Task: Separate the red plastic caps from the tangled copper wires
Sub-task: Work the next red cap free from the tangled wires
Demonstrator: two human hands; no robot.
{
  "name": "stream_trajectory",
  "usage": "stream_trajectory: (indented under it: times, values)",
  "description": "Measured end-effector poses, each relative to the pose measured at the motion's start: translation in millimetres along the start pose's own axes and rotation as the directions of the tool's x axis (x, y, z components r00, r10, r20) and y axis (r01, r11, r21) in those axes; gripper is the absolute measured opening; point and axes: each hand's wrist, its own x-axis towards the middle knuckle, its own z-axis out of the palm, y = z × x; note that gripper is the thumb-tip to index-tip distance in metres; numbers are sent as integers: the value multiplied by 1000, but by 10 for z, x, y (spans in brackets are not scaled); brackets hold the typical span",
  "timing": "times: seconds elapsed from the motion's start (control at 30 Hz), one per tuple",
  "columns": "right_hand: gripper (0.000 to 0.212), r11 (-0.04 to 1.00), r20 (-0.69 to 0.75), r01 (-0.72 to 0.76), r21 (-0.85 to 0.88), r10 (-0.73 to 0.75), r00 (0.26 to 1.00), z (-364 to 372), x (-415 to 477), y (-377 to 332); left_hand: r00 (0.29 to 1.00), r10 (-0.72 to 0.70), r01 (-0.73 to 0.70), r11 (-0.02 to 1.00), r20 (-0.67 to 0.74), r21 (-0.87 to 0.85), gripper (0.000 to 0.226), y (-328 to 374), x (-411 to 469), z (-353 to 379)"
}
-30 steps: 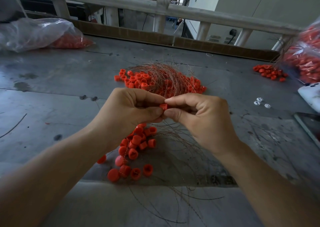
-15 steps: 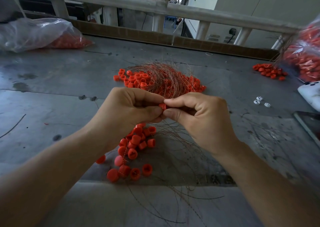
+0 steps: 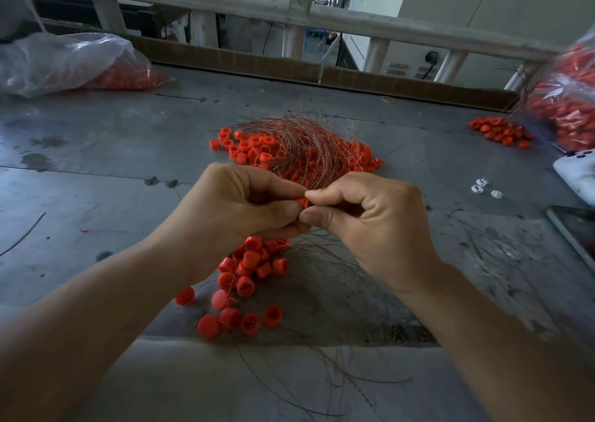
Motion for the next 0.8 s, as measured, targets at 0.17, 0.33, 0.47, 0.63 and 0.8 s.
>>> stream_trajectory:
  times: [0.17, 0.33, 0.47, 0.63, 0.8]
  values:
    - [22, 998, 88, -17, 55, 12, 996, -35, 22, 20, 997, -40, 39, 999, 61, 24, 28, 12, 1, -39]
    - [42, 977, 320, -168, 128, 119, 940, -86, 40, 4, 971, -136, 132, 991, 195, 34, 41, 63, -13, -109]
    - [31, 980, 433, -154, 122, 87, 897, -121, 52, -3, 952, -169, 164, 986, 254, 41, 42, 57, -17, -115]
    - [14, 997, 310, -26, 68, 3, 951, -121, 55, -31, 940, -90, 137, 983, 328, -121, 46, 68, -24, -138]
    - [13, 997, 221, 76, -24, -69, 973, -91, 22, -54, 980, 67, -95, 984, 188, 148, 68, 50, -67, -31]
